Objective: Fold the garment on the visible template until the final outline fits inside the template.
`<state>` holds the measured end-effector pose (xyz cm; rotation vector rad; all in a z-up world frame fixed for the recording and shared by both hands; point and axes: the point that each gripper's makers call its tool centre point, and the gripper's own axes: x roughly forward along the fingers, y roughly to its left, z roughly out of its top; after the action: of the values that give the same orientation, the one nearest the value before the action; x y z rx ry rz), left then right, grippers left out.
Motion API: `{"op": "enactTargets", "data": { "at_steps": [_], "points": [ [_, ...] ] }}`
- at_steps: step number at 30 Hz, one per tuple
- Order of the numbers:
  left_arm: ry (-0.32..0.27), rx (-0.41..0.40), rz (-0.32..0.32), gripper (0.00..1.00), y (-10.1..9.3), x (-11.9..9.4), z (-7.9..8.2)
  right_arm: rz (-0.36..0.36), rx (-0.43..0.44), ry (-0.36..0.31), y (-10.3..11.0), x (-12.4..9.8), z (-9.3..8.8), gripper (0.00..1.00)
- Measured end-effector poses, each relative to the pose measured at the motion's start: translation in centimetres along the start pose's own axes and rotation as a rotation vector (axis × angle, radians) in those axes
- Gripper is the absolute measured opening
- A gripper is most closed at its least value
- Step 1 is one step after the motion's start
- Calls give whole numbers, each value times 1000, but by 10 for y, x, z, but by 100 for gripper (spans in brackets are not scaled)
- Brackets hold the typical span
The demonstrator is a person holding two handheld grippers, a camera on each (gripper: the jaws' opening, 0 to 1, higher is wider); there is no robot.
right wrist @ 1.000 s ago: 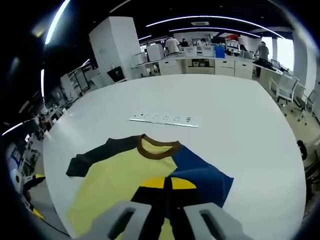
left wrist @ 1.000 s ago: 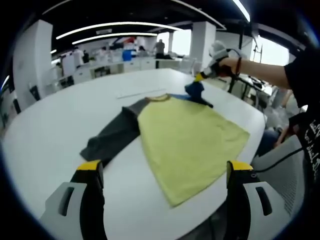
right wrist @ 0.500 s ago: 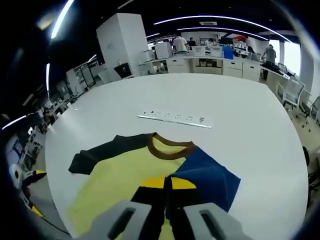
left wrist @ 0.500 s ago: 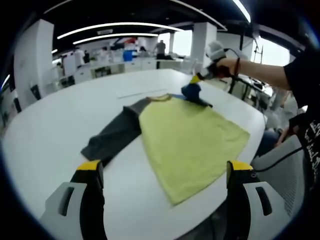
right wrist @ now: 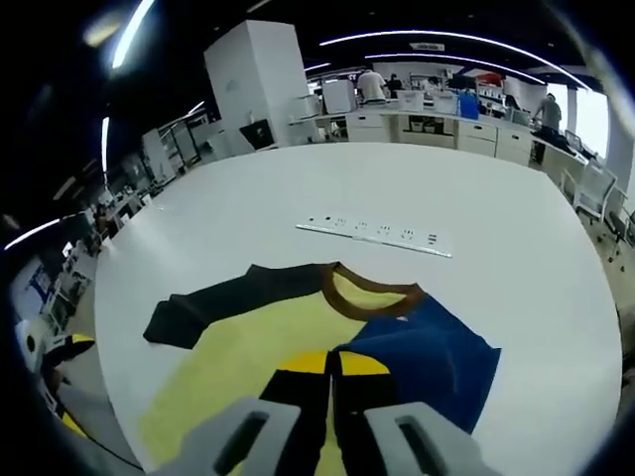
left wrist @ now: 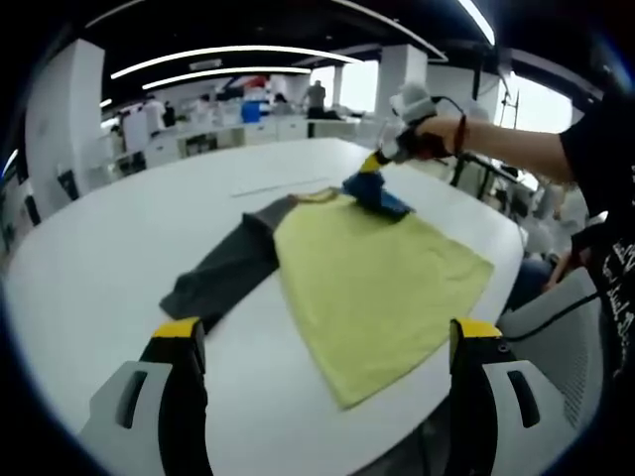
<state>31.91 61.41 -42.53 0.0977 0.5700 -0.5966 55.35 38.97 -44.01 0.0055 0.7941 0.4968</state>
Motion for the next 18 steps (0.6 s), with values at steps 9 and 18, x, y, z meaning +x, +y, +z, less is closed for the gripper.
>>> {"op": "enactTargets", "data": {
  "at_steps": [9, 18],
  "points": [
    [-17, 12, 13, 99, -1, -4, 3, 27, -14, 15, 20, 11, -2, 0],
    [-19, -3, 12, 99, 6, -5, -1, 33, -16, 39, 33, 25, -13, 0]
  ]
}}
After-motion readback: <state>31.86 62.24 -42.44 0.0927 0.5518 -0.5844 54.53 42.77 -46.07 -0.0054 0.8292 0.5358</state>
